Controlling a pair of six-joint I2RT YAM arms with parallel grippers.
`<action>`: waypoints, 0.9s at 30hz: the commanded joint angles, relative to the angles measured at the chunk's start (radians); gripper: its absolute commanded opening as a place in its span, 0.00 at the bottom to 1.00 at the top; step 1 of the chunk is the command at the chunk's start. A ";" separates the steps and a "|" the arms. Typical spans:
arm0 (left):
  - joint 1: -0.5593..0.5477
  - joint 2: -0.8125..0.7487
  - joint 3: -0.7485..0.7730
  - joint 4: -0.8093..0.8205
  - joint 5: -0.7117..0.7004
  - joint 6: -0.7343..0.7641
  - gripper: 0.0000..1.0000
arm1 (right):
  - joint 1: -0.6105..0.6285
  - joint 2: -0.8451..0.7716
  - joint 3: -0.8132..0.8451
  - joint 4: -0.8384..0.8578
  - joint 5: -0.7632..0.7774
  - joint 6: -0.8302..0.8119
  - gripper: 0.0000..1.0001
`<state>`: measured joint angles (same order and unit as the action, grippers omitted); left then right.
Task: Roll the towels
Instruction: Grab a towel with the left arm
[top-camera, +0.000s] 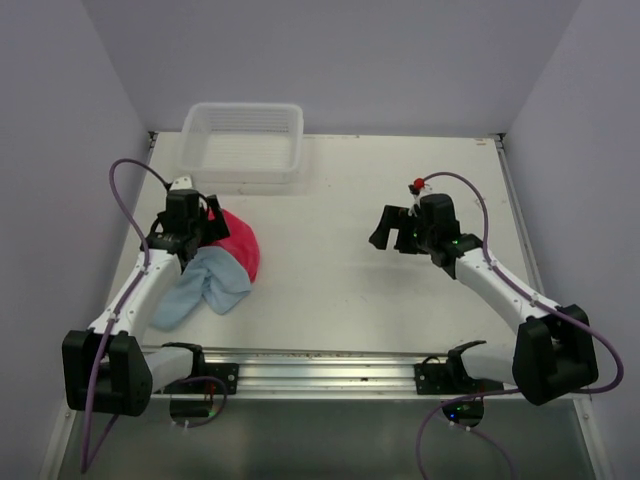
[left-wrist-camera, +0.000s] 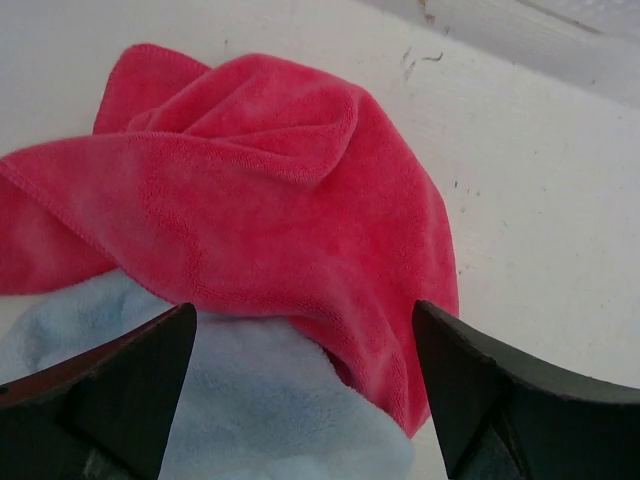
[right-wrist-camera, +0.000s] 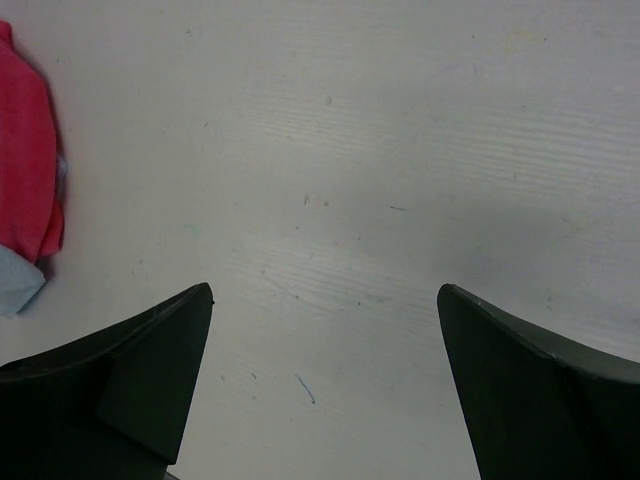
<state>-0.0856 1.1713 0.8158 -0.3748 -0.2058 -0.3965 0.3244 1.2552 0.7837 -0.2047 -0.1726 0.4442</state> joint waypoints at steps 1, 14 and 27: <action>0.007 -0.019 0.040 -0.076 0.031 -0.108 0.91 | -0.001 -0.031 -0.006 0.025 0.047 -0.002 0.99; 0.006 -0.079 -0.139 -0.105 0.065 -0.245 0.53 | -0.001 -0.056 -0.004 -0.027 0.096 0.022 0.99; 0.006 -0.289 0.080 -0.271 -0.176 -0.269 0.00 | -0.002 -0.082 0.002 -0.065 0.137 0.025 0.99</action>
<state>-0.0856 0.9531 0.7670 -0.6167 -0.2462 -0.6422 0.3244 1.2079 0.7776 -0.2379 -0.0597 0.4637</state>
